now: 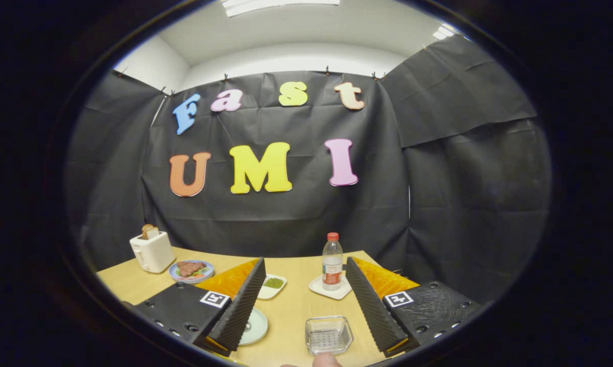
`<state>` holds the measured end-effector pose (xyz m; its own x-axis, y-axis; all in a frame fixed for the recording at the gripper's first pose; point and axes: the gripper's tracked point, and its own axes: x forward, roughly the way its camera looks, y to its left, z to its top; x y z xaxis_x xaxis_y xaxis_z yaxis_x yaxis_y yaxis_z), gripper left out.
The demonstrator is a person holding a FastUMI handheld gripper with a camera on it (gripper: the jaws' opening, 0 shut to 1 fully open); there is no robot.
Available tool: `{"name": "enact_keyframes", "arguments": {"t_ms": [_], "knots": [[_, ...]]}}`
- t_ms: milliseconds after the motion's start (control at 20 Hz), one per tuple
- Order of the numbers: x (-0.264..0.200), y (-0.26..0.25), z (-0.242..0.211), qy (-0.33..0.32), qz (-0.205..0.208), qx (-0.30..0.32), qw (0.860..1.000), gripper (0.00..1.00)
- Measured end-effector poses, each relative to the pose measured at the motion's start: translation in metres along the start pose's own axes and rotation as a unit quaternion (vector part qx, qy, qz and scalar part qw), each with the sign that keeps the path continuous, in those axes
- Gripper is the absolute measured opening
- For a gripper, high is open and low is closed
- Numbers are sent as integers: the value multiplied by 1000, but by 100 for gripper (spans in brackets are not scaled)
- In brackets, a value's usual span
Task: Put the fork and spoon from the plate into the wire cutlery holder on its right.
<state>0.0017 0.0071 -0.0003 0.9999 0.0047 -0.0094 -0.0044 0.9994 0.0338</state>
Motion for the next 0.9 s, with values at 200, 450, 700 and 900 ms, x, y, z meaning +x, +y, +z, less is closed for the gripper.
{"name": "enact_keyframes", "arguments": {"t_ms": [200, 450, 700, 900], "knots": [[-1, -2, 3, -1, 0, 4, 1000, 95], [-3, 4, 0, 5, 5, -4, 1000, 94], [-4, 13, -1, 9, 14, -8, 1000, 94], [-7, 25, -5, 27, 25, -13, 999, 94]]}}
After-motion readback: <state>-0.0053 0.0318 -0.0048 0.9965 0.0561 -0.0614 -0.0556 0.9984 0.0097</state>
